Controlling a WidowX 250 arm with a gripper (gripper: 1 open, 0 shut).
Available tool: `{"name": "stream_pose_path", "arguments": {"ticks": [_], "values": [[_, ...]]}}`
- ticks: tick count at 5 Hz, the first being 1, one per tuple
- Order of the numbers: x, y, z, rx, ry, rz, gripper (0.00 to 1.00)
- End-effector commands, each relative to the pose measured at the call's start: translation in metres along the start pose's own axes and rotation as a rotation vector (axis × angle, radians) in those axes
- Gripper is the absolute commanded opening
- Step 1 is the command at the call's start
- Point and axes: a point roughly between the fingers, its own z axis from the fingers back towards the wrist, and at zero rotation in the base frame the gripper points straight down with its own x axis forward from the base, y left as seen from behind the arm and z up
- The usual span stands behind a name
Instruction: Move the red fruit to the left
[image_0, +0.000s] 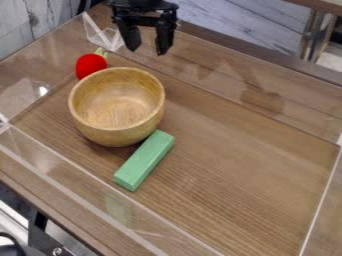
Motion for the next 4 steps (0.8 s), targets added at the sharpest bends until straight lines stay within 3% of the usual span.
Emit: {"name": "stream_pose_path", "arguments": {"ticks": [1, 2, 4], "values": [[0.007, -0.005, 0.034, 0.020, -0.081, 0.019, 1.00], [0.017, -0.001, 0.036, 0.029, -0.082, 0.049, 1.00], [0.020, 0.010, 0.028, 0.056, -0.075, 0.085, 1.00]]}}
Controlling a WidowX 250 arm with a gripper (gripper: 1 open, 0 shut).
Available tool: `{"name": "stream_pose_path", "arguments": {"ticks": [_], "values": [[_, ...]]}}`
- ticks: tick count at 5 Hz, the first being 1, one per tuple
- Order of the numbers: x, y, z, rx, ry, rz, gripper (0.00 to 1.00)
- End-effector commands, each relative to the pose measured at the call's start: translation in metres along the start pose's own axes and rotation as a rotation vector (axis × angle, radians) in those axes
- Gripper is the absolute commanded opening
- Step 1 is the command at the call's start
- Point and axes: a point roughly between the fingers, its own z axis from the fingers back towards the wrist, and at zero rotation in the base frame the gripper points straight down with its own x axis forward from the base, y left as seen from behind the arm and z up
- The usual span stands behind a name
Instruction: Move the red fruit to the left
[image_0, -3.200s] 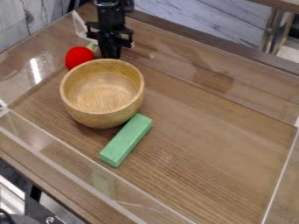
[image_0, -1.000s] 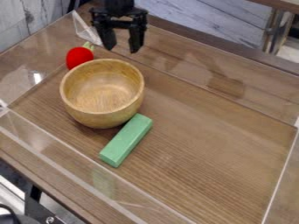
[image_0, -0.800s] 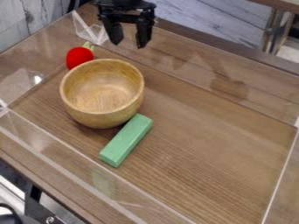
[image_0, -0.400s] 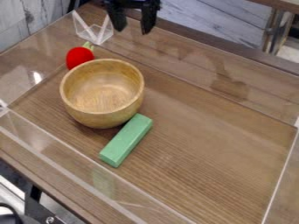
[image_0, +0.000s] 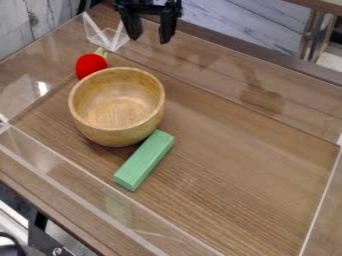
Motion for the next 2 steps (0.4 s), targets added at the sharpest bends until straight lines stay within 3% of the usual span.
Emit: {"name": "stream_pose_path", "arguments": {"ticks": [1, 2], "values": [[0.0064, 0.0071, 0.0187, 0.025, -0.067, 0.025, 1.00], [0.0070, 0.0121, 0.0158, 0.038, -0.064, 0.045, 1.00]]}}
